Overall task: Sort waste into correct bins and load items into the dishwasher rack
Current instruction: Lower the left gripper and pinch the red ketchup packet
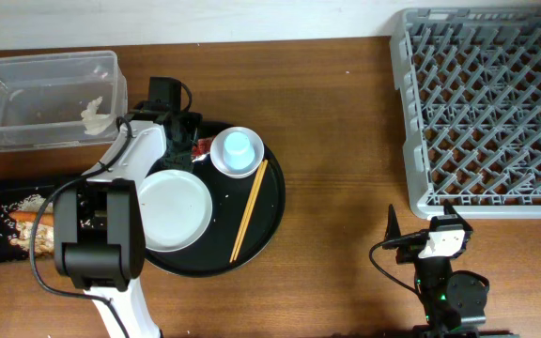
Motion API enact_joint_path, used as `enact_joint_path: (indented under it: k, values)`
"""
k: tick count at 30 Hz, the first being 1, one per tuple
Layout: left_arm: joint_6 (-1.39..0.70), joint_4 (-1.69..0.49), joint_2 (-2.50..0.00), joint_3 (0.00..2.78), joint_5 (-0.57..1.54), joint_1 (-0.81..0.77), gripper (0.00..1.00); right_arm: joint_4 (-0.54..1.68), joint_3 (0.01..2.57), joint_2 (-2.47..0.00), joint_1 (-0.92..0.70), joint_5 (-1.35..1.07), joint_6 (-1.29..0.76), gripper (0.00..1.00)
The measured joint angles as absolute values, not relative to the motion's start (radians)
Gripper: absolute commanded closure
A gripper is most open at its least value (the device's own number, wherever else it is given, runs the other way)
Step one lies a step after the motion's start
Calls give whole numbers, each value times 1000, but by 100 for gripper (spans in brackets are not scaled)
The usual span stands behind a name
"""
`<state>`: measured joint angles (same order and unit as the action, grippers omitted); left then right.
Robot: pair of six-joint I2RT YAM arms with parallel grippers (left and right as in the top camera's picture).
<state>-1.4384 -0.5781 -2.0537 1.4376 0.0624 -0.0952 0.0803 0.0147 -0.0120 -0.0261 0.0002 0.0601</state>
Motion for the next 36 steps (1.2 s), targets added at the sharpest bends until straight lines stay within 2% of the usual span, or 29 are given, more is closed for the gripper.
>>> enact_joint_path:
  k: [10, 13, 16, 19, 21, 27, 36]
  values:
    - [-1441, -574, -2085, 1443, 68, -94, 38, 81, 15, -12, -26, 0, 61, 2]
    - [-1443, -575, -2086, 1443, 71, -94, 52, 80, 15, -12, -26, 0, 60, 2]
    - [-1441, -575, -2091, 1443, 73, -94, 55, 80, 15, -12, -26, 0, 60, 2]
    - [-1443, -576, -2092, 1443, 75, -94, 65, 80, 15, -12, -26, 0, 60, 2]
    - [-1443, -578, -2094, 1443, 78, -94, 76, 80, 15, -12, -26, 0, 61, 2]
    - [-1441, -578, -2103, 1443, 104, -94, 99, 80, 15, -12, -26, 0, 60, 2]
    - [-1441, -579, -2106, 1443, 167, -94, 99, 80, 15, -12, -26, 0, 61, 2]
